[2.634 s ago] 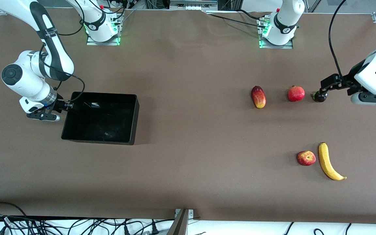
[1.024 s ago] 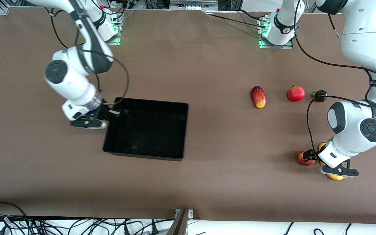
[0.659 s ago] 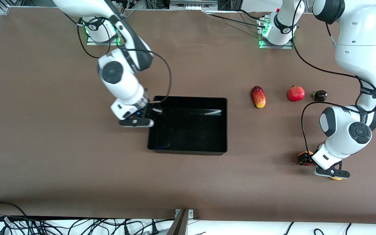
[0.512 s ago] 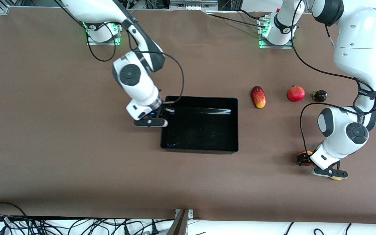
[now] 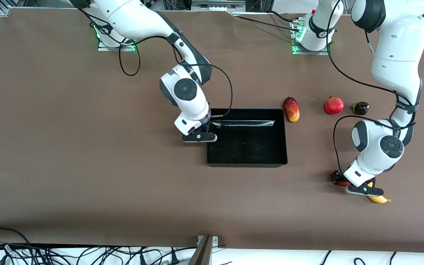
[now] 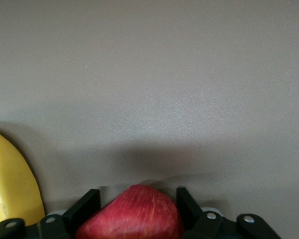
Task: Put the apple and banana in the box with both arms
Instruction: 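Drag the box with the right gripper while the left gripper grasps the apple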
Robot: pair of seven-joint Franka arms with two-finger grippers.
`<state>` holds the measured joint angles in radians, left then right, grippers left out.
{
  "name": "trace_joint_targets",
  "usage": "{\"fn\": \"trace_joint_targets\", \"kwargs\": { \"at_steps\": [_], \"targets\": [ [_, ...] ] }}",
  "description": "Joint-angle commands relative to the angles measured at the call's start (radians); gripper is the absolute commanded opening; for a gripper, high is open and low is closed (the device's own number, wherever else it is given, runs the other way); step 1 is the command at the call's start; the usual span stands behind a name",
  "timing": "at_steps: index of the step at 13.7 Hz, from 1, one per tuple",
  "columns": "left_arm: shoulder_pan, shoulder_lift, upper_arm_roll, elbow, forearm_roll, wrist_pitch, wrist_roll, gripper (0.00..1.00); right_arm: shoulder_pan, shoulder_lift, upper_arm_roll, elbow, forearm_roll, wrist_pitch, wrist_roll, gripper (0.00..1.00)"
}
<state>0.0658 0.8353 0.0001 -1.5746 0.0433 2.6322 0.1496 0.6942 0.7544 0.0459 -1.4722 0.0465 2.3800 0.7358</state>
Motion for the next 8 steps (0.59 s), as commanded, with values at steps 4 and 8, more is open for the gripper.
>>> {"fn": "trace_joint_targets", "kwargs": {
  "at_steps": [4, 8],
  "targets": [
    [-0.004, -0.041, -0.011, -0.053, 0.004, 0.002, -0.184, 0.03, 0.03, 0.003, -0.037, 0.043, -0.068, -0.022, 0.024, 1.0],
    [-0.03, -0.131, -0.034, -0.048, 0.007, -0.102, -0.225, 0.0, 0.002, -0.059, -0.041, 0.123, 0.008, -0.238, 0.034, 1.0]
  ]
}}
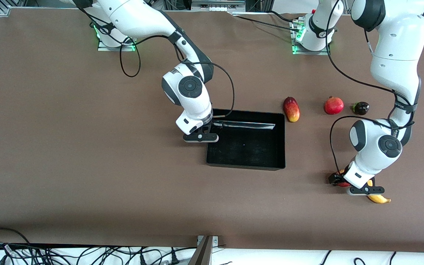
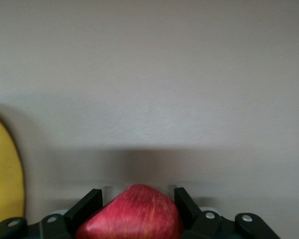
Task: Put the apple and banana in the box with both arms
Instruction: 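Drag the box with the right gripper while the left gripper grasps the apple, then lift the apple with the left gripper while the right gripper withdraws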
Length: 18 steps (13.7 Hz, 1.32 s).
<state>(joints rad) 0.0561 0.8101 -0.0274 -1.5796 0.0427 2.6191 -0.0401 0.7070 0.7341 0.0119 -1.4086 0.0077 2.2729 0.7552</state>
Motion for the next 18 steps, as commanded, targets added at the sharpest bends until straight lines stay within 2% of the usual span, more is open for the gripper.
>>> {"fn": "trace_joint_targets", "kwargs": {
  "at_steps": [1, 4, 6, 7, 8, 12, 14, 16, 18],
  "targets": [
    [-0.03, -0.142, -0.008, -0.037, 0.008, -0.167, -0.037, 0.0, -0.029, -0.057, -0.009, 0.092, 0.096, -0.198, 0.009, 1.0],
    [-0.059, -0.238, -0.046, -0.028, 0.005, -0.365, -0.114, 0.0, -0.121, -0.169, -0.015, 0.1, 0.138, -0.317, -0.057, 1.0],
    [-0.134, -0.262, -0.048, -0.014, 0.009, -0.457, -0.214, 0.0, -0.179, -0.254, -0.027, 0.1, 0.153, -0.43, -0.153, 1.0],
    [-0.18, -0.266, -0.048, -0.007, 0.012, -0.491, -0.271, 0.0, -0.204, -0.293, -0.053, 0.1, 0.15, -0.482, -0.206, 1.0],
    [-0.227, -0.27, -0.048, -0.002, 0.014, -0.513, -0.334, 0.0, -0.215, -0.326, -0.096, 0.1, 0.152, -0.531, -0.252, 1.0],
    [-0.366, -0.269, -0.06, -0.003, 0.016, -0.554, -0.539, 0.0, -0.216, -0.396, -0.353, 0.1, 0.153, -0.641, -0.55, 1.0],
    [-0.38, -0.259, -0.113, -0.013, 0.014, -0.554, -0.607, 0.0, -0.216, -0.401, -0.462, 0.1, 0.156, -0.667, -0.667, 1.0],
    [-0.39, -0.237, -0.147, -0.016, 0.016, -0.553, -0.664, 0.0, -0.222, -0.403, -0.556, 0.094, 0.161, -0.702, -0.776, 1.0],
    [-0.429, -0.172, -0.16, -0.013, 0.017, -0.53, -0.685, 0.0, -0.231, -0.41, -0.596, 0.091, 0.164, -0.728, -0.876, 1.0]
  ]
}}
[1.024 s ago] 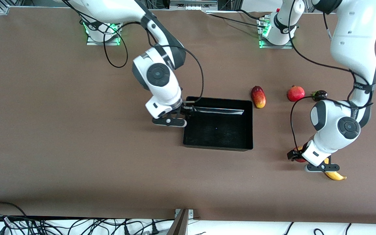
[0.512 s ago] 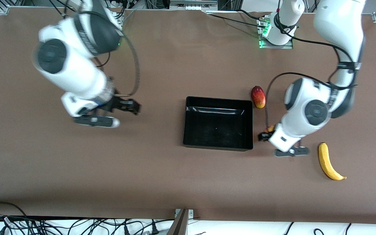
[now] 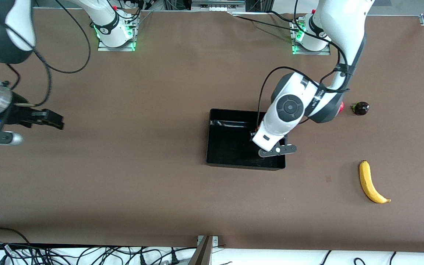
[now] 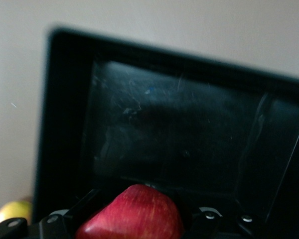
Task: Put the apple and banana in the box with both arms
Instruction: 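Lift the apple with the left gripper while the right gripper withdraws, then lower the red apple into the black box and open the left gripper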
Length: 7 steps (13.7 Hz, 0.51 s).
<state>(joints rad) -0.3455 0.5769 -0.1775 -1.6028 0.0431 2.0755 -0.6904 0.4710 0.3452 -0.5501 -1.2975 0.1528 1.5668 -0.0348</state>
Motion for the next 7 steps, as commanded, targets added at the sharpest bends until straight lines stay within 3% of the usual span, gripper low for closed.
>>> {"fn": "trace_joint_targets", "kwargs": {
  "at_steps": [1, 2, 4, 5, 7],
  "targets": [
    [-0.05, 0.073, -0.01, 0.006, 0.017, 0.038, -0.047, 0.0, -0.009, -0.046, -0.037, -0.034, 0.019, -0.021, -0.118, 1.0],
    [-0.058, 0.092, -0.011, 0.003, 0.018, 0.061, -0.064, 0.0, -0.053, -0.086, -0.005, -0.069, 0.014, -0.008, -0.123, 1.0],
    [-0.087, 0.115, -0.016, 0.003, 0.018, 0.081, -0.087, 0.0, -0.235, -0.153, 0.199, -0.14, -0.016, 0.025, -0.12, 1.0],
    [-0.093, 0.121, -0.016, -0.002, 0.017, 0.086, -0.09, 0.0, -0.288, -0.172, 0.269, -0.161, -0.053, 0.032, -0.113, 1.0],
    [-0.104, 0.121, -0.019, -0.031, 0.02, 0.086, -0.103, 0.0, -0.31, -0.248, 0.294, -0.251, -0.088, 0.061, -0.111, 1.0]
  ]
}}
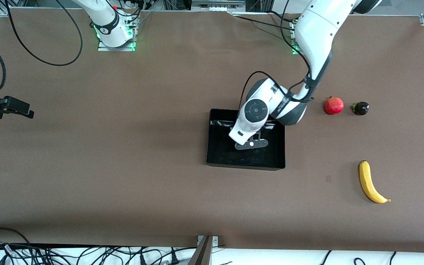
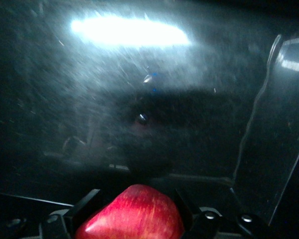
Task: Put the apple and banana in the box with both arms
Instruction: 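Lower the red apple into the black box and open the left gripper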
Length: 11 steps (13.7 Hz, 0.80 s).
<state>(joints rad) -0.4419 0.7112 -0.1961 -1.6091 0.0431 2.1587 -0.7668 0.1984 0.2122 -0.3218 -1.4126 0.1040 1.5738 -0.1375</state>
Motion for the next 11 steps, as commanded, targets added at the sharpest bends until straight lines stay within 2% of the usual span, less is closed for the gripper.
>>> {"fn": "trace_joint_targets", "kwargs": {
  "at_steps": [1, 3, 4, 6, 9, 10, 11],
  "targets": [
    [-0.009, -0.012, -0.011, -0.035, 0.018, 0.004, -0.026, 0.0, -0.06, -0.167, 0.098, -0.194, -0.073, 0.083, -0.007, 1.0],
    [-0.009, -0.001, -0.016, -0.037, 0.02, 0.023, -0.026, 0.0, -0.172, -0.227, 0.234, -0.259, -0.134, 0.1, -0.005, 1.0],
    [-0.011, 0.005, -0.02, -0.037, 0.02, 0.033, -0.025, 0.0, -0.224, -0.238, 0.281, -0.267, -0.138, 0.098, -0.005, 1.0],
    [-0.009, 0.019, -0.02, -0.037, 0.02, 0.055, -0.017, 0.17, -0.238, -0.237, 0.29, -0.267, -0.129, 0.089, -0.007, 1.0],
    [-0.009, 0.021, -0.02, -0.037, 0.02, 0.056, -0.011, 0.52, -0.235, -0.221, 0.29, -0.249, -0.13, 0.08, -0.007, 1.0],
    [-0.008, 0.021, -0.02, -0.035, 0.02, 0.055, -0.011, 0.74, -0.237, -0.221, 0.29, -0.249, -0.129, 0.08, -0.005, 1.0],
    [-0.006, 0.021, -0.02, -0.035, 0.02, 0.055, -0.023, 1.0, -0.237, -0.221, 0.288, -0.249, -0.129, 0.077, -0.005, 1.0]
  ]
}}
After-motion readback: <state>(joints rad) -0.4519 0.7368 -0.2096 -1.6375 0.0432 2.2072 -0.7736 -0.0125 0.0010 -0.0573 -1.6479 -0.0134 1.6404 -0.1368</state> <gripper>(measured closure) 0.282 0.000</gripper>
